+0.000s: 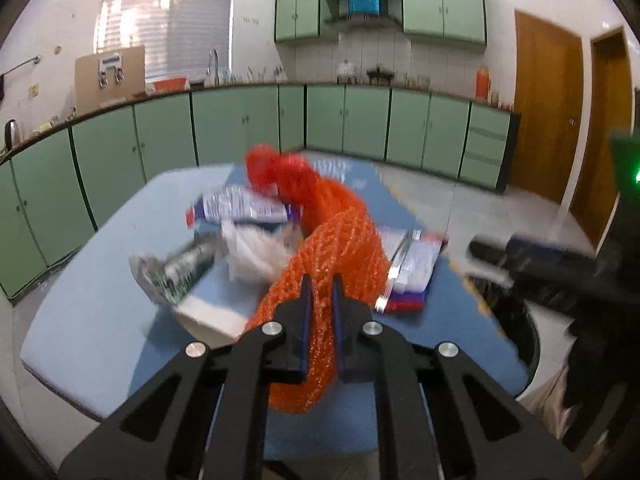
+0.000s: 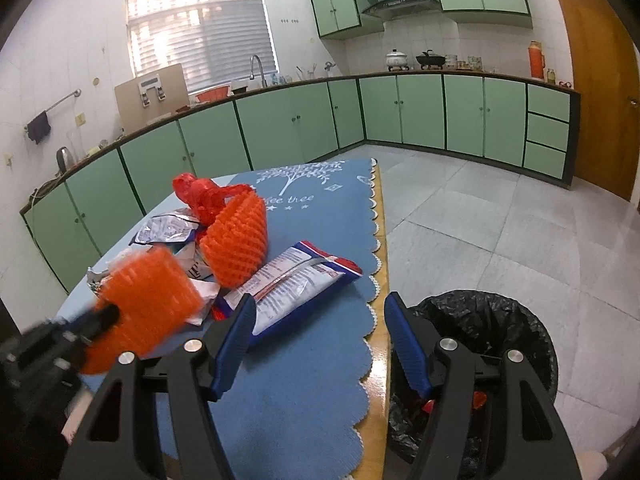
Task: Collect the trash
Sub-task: 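Grasp an orange foam net with the left gripper while the right gripper grasps the snack packet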
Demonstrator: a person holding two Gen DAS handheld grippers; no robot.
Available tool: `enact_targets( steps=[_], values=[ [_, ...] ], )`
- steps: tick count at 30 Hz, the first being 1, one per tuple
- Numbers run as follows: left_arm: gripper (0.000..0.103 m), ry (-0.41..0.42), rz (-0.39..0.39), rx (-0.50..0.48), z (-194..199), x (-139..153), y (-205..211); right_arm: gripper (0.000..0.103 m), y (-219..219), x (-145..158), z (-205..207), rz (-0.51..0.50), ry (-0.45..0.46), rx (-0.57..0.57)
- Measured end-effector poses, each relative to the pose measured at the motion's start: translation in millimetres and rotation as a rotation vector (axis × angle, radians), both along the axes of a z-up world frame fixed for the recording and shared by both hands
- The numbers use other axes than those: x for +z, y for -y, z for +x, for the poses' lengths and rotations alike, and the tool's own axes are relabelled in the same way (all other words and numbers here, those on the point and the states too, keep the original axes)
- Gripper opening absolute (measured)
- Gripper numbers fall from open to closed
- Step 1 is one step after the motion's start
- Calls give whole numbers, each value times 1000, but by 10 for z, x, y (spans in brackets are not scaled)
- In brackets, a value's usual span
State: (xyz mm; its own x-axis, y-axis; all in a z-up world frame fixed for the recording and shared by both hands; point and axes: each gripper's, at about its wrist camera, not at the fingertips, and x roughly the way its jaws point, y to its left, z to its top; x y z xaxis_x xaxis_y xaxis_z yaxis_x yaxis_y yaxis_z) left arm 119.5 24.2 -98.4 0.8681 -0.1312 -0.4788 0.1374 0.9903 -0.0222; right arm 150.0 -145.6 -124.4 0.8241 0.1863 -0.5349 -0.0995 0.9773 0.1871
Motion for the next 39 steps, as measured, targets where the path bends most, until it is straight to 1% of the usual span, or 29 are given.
enact_targets(
  steps=[2, 5, 9, 12, 14, 20, 21, 22, 23, 25, 27, 31, 36, 39],
  values=[
    [8, 42, -18, 1, -30, 105, -8, 65, -41, -27, 42, -1, -6, 6],
    [8, 72, -9, 12, 7, 155, 32, 63, -102, -67, 105, 4, -13, 8],
    [8, 75, -28, 34, 147, 112, 55, 58, -214, -118, 212, -6, -20, 7],
    [8, 79, -30, 50, 198, 60, 58, 54, -275, -172, 300, -10, -41, 0],
    [8, 67, -27, 55, 229, 9, 55, 51, -314, -223, 358, -13, -62, -3],
    [8, 31, -33, 52, 277, -112, -1, 38, -374, -348, 484, -15, -131, 10],
    [8, 28, -33, 51, 283, -122, -3, 33, -381, -363, 492, -14, -135, 15],
    [8, 25, -32, 49, 286, -138, -17, 26, -386, -373, 501, -8, -139, 26],
    [8, 21, -32, 47, 289, -153, -22, 22, -388, -378, 507, 0, -142, 36],
    [8, 16, -32, 46, 297, -170, -20, 8, -388, -373, 502, 7, -137, 50],
    [8, 15, -35, 47, 301, -174, -23, 4, -402, -351, 482, 3, -126, 56],
    [8, 19, -36, 47, 316, -151, -51, 3, -364, -253, 424, -4, -90, 44],
    [8, 40, -34, 36, 287, -90, -4, 3, -208, -57, 318, -12, -45, 13],
    [8, 56, -35, 28, 249, -42, 38, 3, -117, 68, 240, -56, -11, -21]
  ],
)
